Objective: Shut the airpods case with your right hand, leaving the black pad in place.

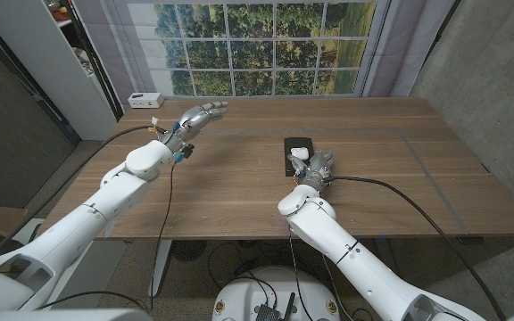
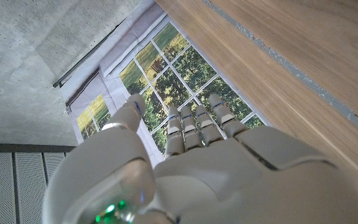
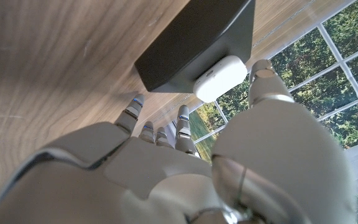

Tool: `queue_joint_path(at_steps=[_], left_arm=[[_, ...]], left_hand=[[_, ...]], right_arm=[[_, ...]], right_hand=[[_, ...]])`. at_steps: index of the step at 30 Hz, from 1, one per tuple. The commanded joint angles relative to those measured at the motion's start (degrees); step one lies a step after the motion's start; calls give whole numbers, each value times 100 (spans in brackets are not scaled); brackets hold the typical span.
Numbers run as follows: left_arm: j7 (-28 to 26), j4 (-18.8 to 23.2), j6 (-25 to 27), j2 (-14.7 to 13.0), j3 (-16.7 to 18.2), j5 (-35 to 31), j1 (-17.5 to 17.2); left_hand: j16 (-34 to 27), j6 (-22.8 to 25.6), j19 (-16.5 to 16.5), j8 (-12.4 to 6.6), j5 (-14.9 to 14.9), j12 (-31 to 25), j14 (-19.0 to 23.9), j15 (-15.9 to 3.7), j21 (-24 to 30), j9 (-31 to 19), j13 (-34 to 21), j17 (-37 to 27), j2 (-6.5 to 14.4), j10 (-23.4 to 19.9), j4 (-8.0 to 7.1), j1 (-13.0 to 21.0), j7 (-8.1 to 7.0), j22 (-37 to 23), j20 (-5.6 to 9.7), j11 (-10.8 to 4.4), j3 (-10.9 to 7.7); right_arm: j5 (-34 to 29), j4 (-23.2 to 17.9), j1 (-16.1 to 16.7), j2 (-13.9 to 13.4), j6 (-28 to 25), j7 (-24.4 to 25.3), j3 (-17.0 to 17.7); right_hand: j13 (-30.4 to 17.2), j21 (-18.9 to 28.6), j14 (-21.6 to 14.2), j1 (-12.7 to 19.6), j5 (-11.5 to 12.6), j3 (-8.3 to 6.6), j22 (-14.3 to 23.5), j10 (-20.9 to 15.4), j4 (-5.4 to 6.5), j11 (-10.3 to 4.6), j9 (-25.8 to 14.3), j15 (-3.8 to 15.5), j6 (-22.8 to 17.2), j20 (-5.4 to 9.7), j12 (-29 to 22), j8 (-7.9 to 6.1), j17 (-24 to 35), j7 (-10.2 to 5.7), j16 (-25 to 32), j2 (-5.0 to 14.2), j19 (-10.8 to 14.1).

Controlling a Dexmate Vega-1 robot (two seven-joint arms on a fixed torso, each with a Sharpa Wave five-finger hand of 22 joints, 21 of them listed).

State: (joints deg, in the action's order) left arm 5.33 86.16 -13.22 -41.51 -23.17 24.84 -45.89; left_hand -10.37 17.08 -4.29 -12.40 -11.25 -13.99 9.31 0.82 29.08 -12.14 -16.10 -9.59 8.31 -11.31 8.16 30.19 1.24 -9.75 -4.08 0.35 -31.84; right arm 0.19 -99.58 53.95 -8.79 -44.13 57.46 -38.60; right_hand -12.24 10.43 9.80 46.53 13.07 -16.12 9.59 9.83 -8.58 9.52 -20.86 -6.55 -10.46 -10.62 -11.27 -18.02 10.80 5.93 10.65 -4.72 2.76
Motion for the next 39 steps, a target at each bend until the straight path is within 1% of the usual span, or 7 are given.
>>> queue_joint_path(at_steps=[1, 7, 12, 15, 23, 32, 39], left_arm=[[231, -341, 17, 142, -207, -131, 408], [345, -476, 24, 180, -270, -129, 526], [406, -591, 9, 211, -305, -138, 615], [461, -657, -15, 228, -332, -148, 673], [531, -765, -51, 262, -386, -189, 775], [496, -703, 16, 227, -407, -233, 763], [453, -566, 65, 186, -430, -287, 706]], left_hand=[[-29, 73, -4, 15, -27, -41, -11, -9, -24, -8, -10, -15, -20, -47, 27, 59, -12, -12, 0, -11, -6], [-30, 73, -7, 18, -34, -41, -7, -6, -41, -10, -14, -18, -19, -42, 25, 49, -15, -13, -5, -9, -1], [-29, 70, -11, 21, -40, -42, -6, -6, -55, -11, -18, -18, -21, -43, 24, 41, -12, -14, -7, -18, 3], [-29, 73, -16, 22, -44, -49, -5, -8, -63, -12, -20, -19, -18, -58, 24, 38, -6, -14, -3, -24, 2], [-28, 80, -20, 24, -54, -49, -1, -14, -91, -15, -26, -20, -12, -51, 21, 24, -5, -15, -4, 2, 3], [-28, 70, -14, 31, -60, -54, -1, -19, -120, -17, -31, -26, -5, -60, 5, -4, -17, -16, -9, -8, 6], [-31, 76, -11, 32, -66, -53, 1, -11, -147, -18, -36, -32, 6, -54, -17, -39, -7, -16, -10, -12, 9]], right_arm=[[64, 195, 26, 134, 149, 164, 81], [2, 369, -88, 118, 367, 108, -72], [-52, 505, -156, 144, 497, 124, -146], [-74, 563, -175, 185, 548, 168, -156], [-63, 652, -179, 273, 562, 242, -123], [87, 655, -133, 305, 455, 188, -39], [219, 617, -61, 235, 485, 113, 44]], right_hand=[[-22, 54, 176, 104, 17, -3, 13, 317, -16, -81, -63, 61, -6, 5, -34, -73, 30, -84, 22, -5, 41], [-31, 54, 157, 175, 31, -12, 12, 265, -23, -141, -179, 100, -30, 38, -69, -189, 30, -130, 31, 28, 61], [-40, 54, 120, 233, 42, -17, 11, 193, -29, -201, -279, 175, -85, 65, -107, -303, 29, -192, 43, 48, 77], [-47, 49, 111, 276, 51, -21, 11, 158, -34, -255, -346, 201, -109, 85, -126, -374, 28, -209, 43, 63, 77], [-65, 48, 61, 385, 74, -36, 10, 94, -46, -308, -501, 269, -210, 105, -162, -558, 28, -222, 53, 99, 93], [-97, 65, 25, 640, 117, -117, 10, 37, -80, -360, -732, 319, -252, 192, -201, -790, 32, -280, 52, 225, 178], [-125, 62, 0, 862, 123, -191, 10, -25, -98, -428, -915, 371, -264, 265, -238, -968, 36, -343, 52, 345, 207]])
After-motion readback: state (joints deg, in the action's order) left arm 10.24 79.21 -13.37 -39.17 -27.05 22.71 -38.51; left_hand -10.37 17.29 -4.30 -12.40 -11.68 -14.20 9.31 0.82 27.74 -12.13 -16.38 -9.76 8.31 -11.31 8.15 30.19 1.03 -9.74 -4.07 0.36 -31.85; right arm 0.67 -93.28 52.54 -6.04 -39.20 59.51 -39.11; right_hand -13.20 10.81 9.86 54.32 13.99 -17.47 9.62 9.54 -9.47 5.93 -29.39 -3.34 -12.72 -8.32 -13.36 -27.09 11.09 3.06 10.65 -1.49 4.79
